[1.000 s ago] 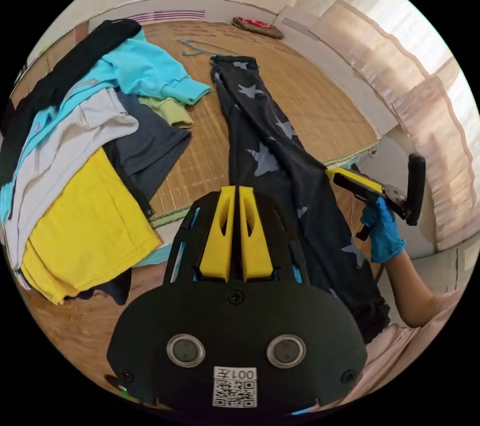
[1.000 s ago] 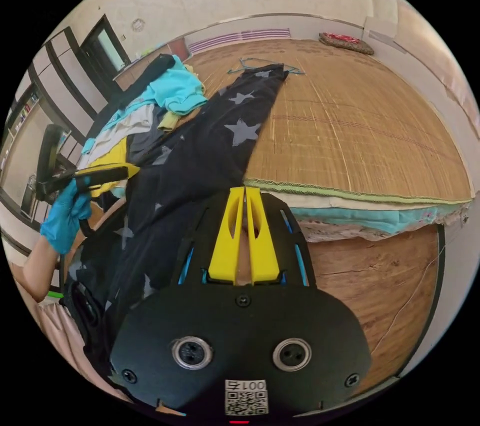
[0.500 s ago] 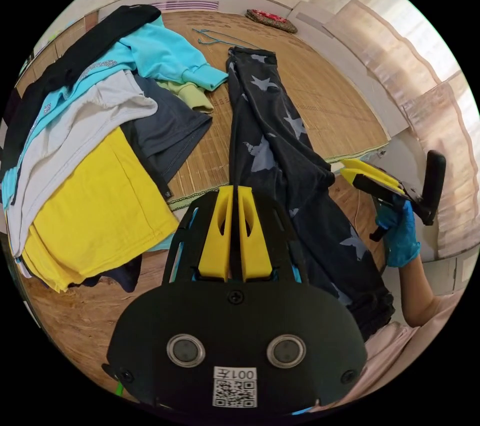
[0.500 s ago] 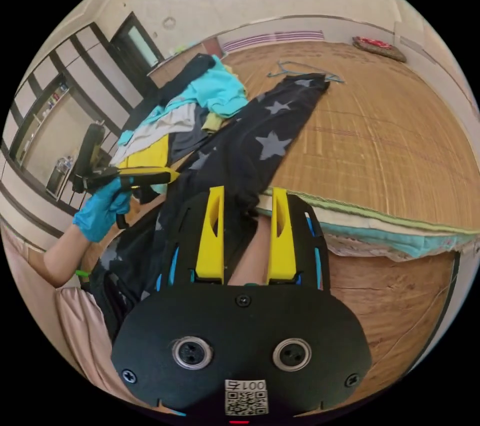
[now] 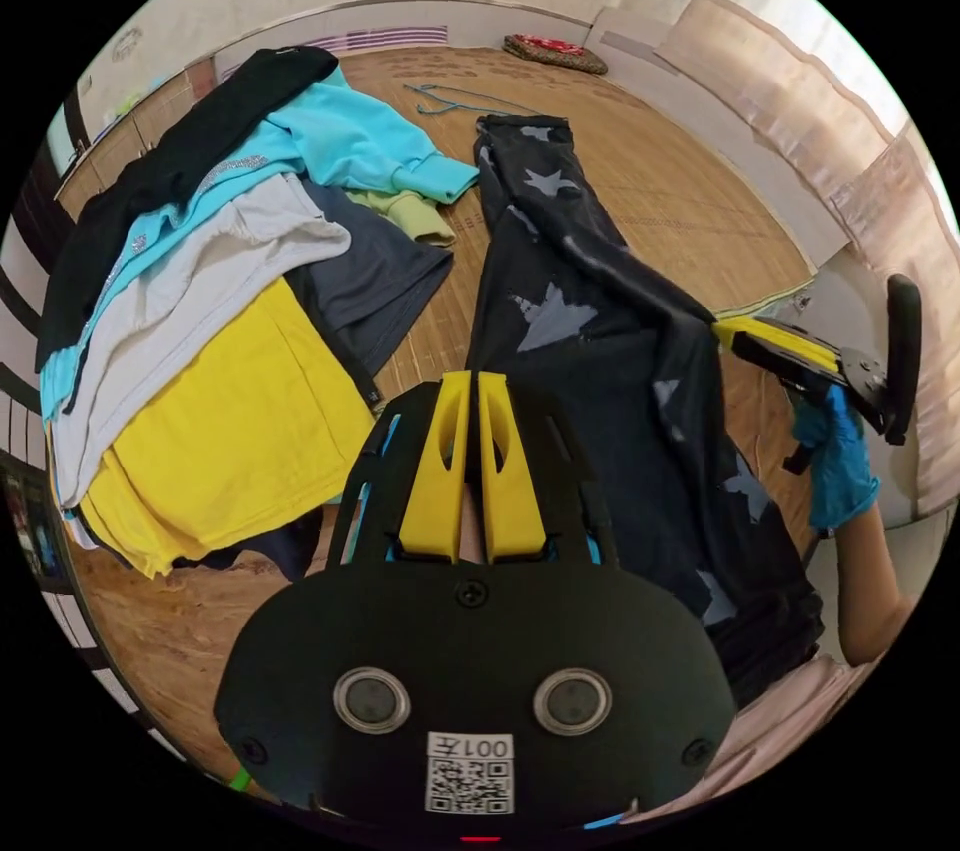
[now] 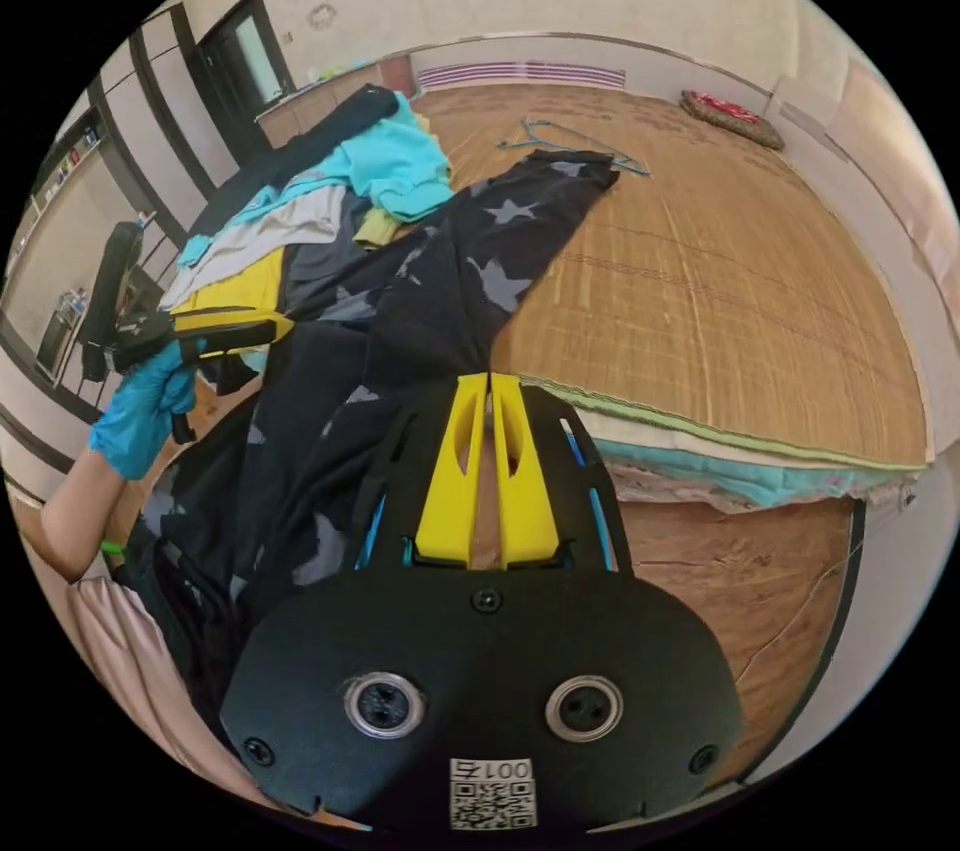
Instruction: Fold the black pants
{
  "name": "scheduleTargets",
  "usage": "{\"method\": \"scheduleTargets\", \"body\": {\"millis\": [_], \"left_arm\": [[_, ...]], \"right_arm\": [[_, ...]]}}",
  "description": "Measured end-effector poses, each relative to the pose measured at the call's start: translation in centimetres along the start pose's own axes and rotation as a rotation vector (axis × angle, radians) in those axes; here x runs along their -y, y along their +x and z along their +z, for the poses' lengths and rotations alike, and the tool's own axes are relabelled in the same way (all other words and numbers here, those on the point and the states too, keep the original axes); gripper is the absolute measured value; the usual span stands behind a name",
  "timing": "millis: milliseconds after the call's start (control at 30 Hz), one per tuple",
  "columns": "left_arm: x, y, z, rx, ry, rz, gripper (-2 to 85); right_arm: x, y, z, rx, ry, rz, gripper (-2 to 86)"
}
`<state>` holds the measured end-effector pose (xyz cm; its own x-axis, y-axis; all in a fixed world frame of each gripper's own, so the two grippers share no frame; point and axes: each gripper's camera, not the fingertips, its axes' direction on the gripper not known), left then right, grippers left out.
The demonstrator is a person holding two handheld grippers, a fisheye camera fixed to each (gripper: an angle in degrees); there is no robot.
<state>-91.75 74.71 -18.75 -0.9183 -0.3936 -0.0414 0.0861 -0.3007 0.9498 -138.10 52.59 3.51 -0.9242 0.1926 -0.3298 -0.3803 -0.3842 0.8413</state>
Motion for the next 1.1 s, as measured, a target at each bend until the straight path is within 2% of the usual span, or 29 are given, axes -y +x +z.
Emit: {"method": "scheduleTargets", "body": {"millis": [100,133,300,467,600,800,900,1000,1100], "left_arm": [[-0.3,-0.1,0.2,0.030,-0.009,-0.008,-1.4],[-0.4,-0.2,0.2,0.025,-0.008,-0.012,-1.4],[-0.3,-1.0,-0.1,-0.069,-0.030,0.001,-0.8],[-0.3,-0.7,-0.4,-0.094,-0.039,0.027,0.2],[-0.3,0.0,-0.3,-0.018,-0.056,0.076,-0.8],[-1.1,-2.1,-3.0,-0.088,0.046,0.011,-1.4],[-1.3,-2.3,-2.0,-0.002,-0.007,0.020,-1.5],[-1.6,-3.1,-2.2,-0.052,-0.001,-0.003,-1.4],[-1.5,-3.5,-1.8,-0.088,-0.052,0.012,-1.1]], "right_arm": [[-1.1,1.5,-0.2,-0.159,-0.027,0.033,0.6],[-1.3,2.0,-0.4,-0.151,-0.029,0.047,0.7],[-1.5,2.2,-2.1,0.117,0.020,0.053,3.3],[-0.2,-0.1,-0.2,0.225,-0.040,0.037,7.9],[0.4,-1.3,2.0,0.141,-0.122,0.010,3.4],[-0.6,0.0,-1.7,0.102,-0.010,0.027,1.2],[-1.5,1.5,-1.3,0.060,-0.048,0.071,0.8],[-2.1,1.9,-2.1,0.108,-0.018,0.082,0.9],[-2.1,0.9,-1.6,0.113,-0.071,0.023,1.6]]}}
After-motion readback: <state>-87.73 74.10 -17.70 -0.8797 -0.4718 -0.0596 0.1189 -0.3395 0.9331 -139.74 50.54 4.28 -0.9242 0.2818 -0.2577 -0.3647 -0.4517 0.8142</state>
